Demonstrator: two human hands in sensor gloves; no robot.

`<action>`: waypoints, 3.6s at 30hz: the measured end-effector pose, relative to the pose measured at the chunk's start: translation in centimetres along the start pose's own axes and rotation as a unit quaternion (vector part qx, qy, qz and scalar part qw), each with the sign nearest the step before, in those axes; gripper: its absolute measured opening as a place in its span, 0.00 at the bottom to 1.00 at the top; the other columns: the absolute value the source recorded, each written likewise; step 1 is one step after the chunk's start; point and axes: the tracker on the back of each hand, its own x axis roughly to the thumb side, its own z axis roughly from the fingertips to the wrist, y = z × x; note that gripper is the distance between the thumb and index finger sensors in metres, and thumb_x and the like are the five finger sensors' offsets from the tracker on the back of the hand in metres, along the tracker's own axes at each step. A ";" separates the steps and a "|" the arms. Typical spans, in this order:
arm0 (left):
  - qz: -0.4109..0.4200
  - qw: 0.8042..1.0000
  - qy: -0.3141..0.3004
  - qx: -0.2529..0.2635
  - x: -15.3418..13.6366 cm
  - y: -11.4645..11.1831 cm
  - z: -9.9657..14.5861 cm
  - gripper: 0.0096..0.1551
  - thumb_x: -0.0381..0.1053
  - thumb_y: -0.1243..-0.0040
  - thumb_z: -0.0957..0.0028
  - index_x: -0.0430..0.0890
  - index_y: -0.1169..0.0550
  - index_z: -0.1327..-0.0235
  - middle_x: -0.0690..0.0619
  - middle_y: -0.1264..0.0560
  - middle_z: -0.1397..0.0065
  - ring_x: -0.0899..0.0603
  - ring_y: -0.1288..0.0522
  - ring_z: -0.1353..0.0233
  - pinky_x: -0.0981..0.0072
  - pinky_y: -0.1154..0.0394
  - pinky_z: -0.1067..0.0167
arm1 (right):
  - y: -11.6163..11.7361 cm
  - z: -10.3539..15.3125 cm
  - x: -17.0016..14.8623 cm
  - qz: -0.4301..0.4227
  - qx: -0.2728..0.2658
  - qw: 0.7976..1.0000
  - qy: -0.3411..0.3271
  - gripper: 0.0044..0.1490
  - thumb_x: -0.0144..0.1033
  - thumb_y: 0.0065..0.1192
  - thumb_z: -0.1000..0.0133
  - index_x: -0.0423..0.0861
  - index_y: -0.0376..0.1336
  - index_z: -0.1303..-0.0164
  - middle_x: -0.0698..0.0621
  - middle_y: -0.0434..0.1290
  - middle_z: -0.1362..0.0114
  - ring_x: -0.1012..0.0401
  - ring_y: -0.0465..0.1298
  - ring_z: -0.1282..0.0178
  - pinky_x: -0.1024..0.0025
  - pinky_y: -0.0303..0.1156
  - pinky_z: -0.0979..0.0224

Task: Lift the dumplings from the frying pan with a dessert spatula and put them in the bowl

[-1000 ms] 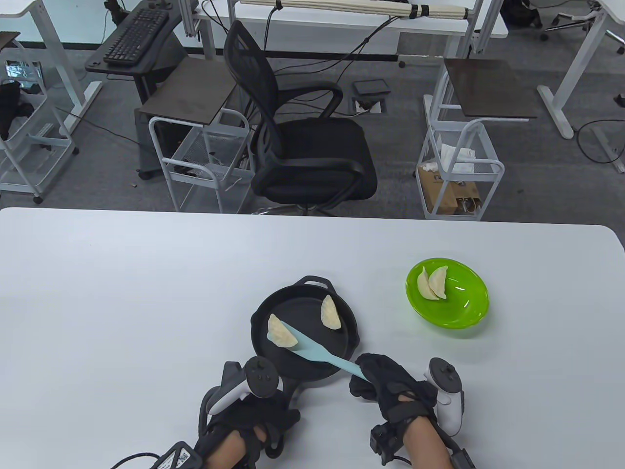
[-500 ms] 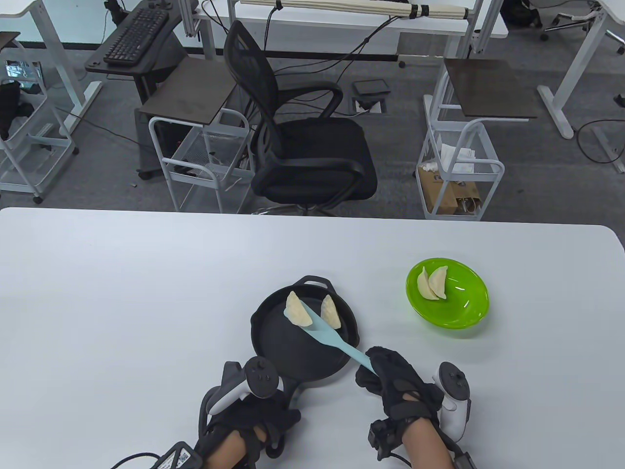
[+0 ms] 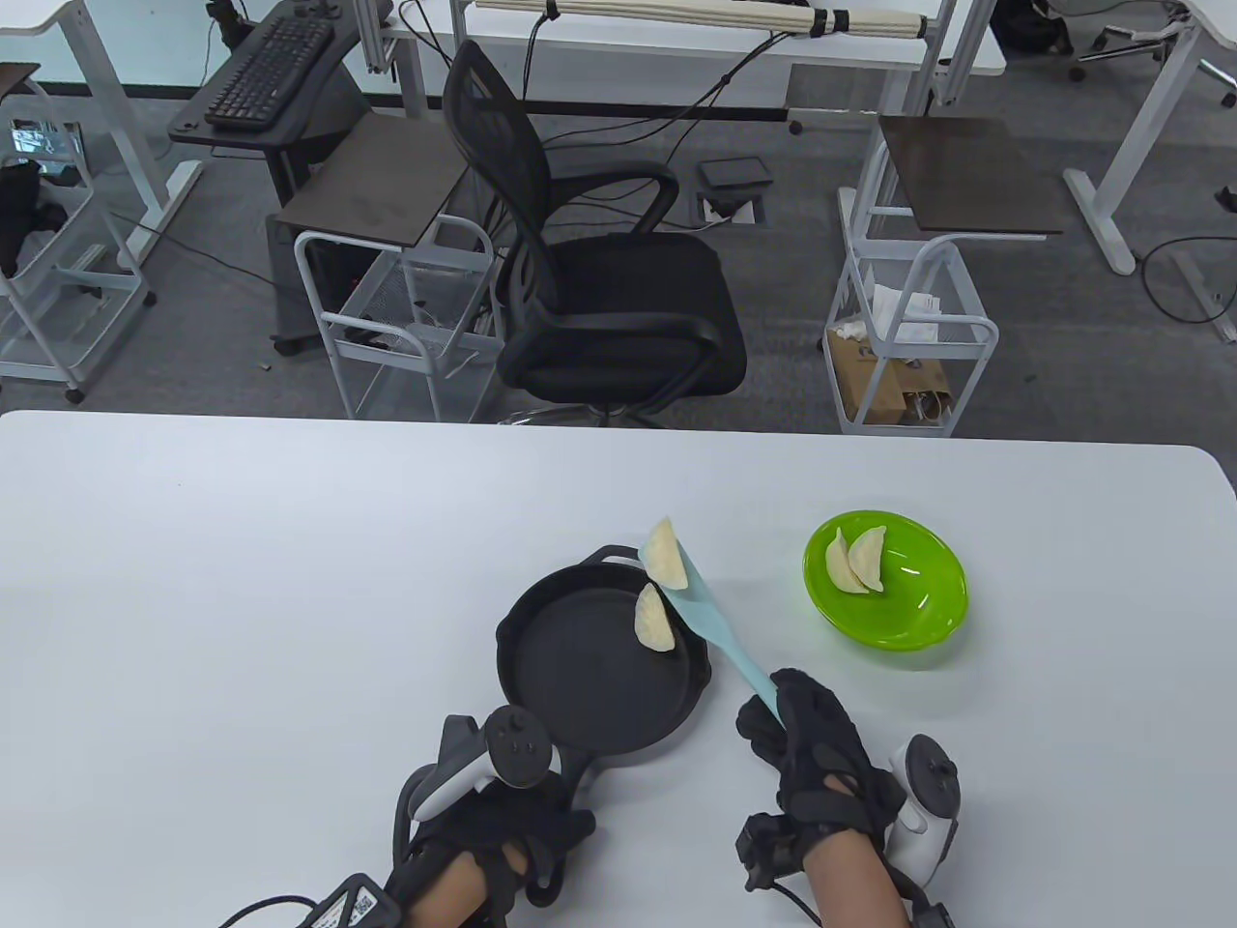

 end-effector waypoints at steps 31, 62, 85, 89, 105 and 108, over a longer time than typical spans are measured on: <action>0.000 1.000 0.000 0.001 0.0 0.0 0.0 0.41 0.74 0.41 0.51 0.49 0.28 0.32 0.58 0.12 0.55 0.46 0.16 0.54 0.43 0.30 0.37 | -5.2 1.3 1.8 -0.076 -0.203 0.974 -0.060 0.33 0.47 0.50 0.35 0.48 0.49 0.22 0.49 0.70 0.30 0.46 0.69 0.28 0.42 0.56 0.19; 0.000 1.000 0.000 0.002 0.0 -0.1 0.0 0.41 0.74 0.41 0.51 0.49 0.28 0.32 0.58 0.12 0.55 0.46 0.16 0.54 0.44 0.30 0.37 | -7.4 0.2 1.2 -0.035 -0.243 0.969 -0.019 0.34 0.47 0.50 0.34 0.48 0.47 0.21 0.48 0.69 0.27 0.45 0.67 0.26 0.41 0.55 0.18; 0.001 1.000 0.000 0.002 -0.1 -0.1 0.0 0.41 0.74 0.42 0.51 0.50 0.28 0.32 0.59 0.12 0.55 0.46 0.16 0.54 0.44 0.30 0.37 | -6.8 -0.2 2.3 0.067 -0.235 0.968 -0.054 0.37 0.47 0.52 0.34 0.50 0.46 0.18 0.41 0.63 0.22 0.40 0.61 0.23 0.39 0.52 0.18; 0.001 1.000 0.000 0.002 -0.1 -0.1 0.0 0.41 0.74 0.42 0.51 0.49 0.28 0.32 0.59 0.12 0.55 0.46 0.16 0.54 0.44 0.30 0.37 | -6.5 0.0 2.8 0.097 -0.245 0.962 -0.068 0.36 0.46 0.53 0.33 0.51 0.47 0.17 0.39 0.61 0.21 0.39 0.59 0.23 0.38 0.51 0.19; 0.001 1.000 0.000 0.002 -0.1 -0.1 0.0 0.41 0.74 0.42 0.51 0.49 0.28 0.32 0.59 0.12 0.55 0.46 0.16 0.54 0.44 0.30 0.37 | -5.1 0.9 4.6 0.200 -0.249 0.934 -0.160 0.36 0.45 0.52 0.33 0.55 0.46 0.16 0.39 0.57 0.19 0.39 0.56 0.21 0.38 0.50 0.18; 0.001 1.000 0.000 0.002 -0.1 -0.1 0.0 0.41 0.74 0.42 0.51 0.49 0.28 0.32 0.58 0.12 0.55 0.46 0.16 0.54 0.43 0.30 0.37 | -4.6 1.1 4.8 0.208 -0.238 0.933 -0.175 0.36 0.45 0.52 0.33 0.54 0.46 0.16 0.39 0.57 0.19 0.39 0.57 0.21 0.38 0.50 0.18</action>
